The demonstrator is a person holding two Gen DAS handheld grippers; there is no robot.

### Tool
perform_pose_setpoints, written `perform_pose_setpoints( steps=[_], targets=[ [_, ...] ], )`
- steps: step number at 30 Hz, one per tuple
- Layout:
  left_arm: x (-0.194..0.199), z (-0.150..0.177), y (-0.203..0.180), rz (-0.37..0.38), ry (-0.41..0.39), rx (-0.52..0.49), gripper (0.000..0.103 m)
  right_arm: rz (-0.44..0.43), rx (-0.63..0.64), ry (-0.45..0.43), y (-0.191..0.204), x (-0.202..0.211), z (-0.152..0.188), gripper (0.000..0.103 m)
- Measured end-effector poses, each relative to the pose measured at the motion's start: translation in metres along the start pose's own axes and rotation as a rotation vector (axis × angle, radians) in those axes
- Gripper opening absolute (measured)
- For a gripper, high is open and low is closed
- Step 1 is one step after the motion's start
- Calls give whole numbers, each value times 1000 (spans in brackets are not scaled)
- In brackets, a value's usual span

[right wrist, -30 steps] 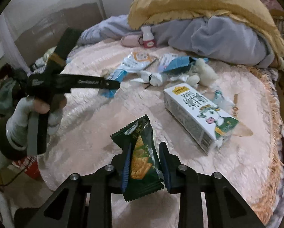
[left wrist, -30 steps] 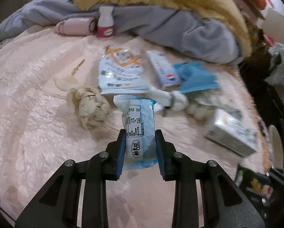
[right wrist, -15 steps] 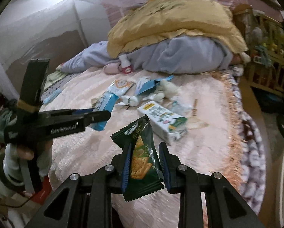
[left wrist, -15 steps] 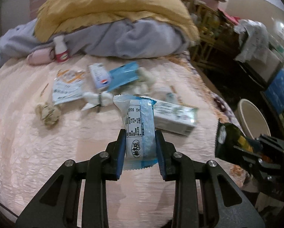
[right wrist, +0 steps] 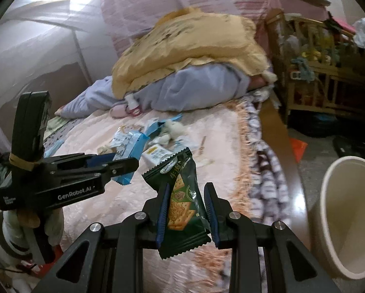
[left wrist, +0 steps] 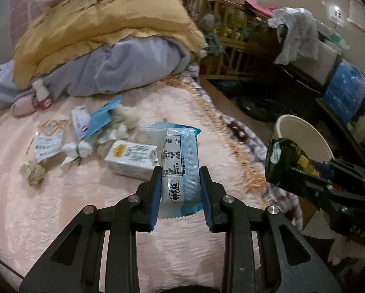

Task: Collect trash
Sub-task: 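Carry the blue-white packet and green cracker packet toward the white bucket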

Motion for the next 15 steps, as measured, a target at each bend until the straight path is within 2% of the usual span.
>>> perform_pose_setpoints(
  steps=[15],
  targets=[
    [-9,-19,-81,43,-5,-142,27,94,-113,-63,-70,46,11,28]
  ],
)
Point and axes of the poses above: each gripper's, at about its wrist camera, not at the fingertips, and x roughly against the way its jaws point, y to its left, z to its underside, the point moved 9 cm from there along -x, roughly the way its jaws point, and after that the axes turned 11 degrees about y, right-handed, at the moved point
